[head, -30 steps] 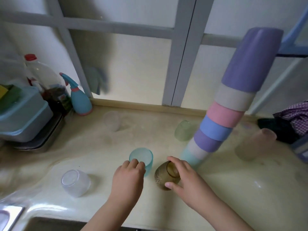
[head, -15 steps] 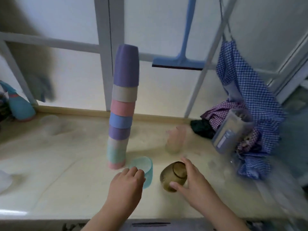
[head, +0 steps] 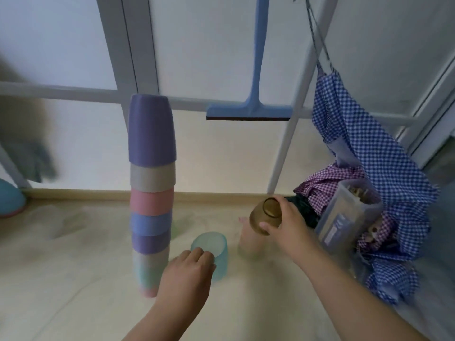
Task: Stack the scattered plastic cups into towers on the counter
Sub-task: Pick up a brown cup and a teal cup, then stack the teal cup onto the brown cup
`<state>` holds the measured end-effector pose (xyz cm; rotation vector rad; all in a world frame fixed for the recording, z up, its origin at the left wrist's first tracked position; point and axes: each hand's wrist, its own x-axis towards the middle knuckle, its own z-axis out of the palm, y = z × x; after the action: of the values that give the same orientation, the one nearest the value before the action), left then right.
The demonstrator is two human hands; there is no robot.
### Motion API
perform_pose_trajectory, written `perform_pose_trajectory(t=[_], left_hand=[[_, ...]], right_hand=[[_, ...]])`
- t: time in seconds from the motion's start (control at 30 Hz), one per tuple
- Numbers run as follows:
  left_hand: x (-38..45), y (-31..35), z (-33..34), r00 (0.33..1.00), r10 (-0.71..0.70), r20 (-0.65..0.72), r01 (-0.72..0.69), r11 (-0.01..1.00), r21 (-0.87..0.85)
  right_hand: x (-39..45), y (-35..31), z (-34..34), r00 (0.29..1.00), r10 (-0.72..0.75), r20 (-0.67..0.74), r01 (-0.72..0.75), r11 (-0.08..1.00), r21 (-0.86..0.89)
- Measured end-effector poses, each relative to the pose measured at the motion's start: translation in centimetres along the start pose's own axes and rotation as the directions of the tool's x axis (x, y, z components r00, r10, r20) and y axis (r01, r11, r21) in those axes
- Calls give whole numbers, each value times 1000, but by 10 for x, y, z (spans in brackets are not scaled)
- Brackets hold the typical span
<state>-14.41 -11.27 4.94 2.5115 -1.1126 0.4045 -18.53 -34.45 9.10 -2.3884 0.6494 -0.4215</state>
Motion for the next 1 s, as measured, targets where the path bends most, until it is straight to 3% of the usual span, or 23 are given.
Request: perform_pose_trajectory(t=[0.27,0.4,0.53,0.63,0.73,0.83,0.9,1.0], left_hand=[[46,-19,10,999,-31,19,32,998,-63],[67,-10,14,999,-34,40,37,996,-85],[86,7,6,995,-93,38,100,966,-237],[101,27,-2,984,-171,-46,128,867,-482],[113,51,0,949,-316,19,234,659,-715],[115,69,10,906,-395,151,352,506,-787],[110,74,16,903,-385,192,385,522,-761],[101,70,22,905,-391,166,401,654,-642]], right_hand=[[35,26,39,987,101,123,-97,995,-38],[37,34,37,984,85,158,-76,995,-62],[30,26,15,997,-75,-28,73,996,-54],[19,11,-10,994,-110,0,107,968,229],[15,7,-18,982,-107,155,17,870,492],[11,10,-19,990,-35,135,-38,863,504],[9,12,-24,996,-20,92,-25,887,460],[22,16,-46,999,-25,22,16,934,357]])
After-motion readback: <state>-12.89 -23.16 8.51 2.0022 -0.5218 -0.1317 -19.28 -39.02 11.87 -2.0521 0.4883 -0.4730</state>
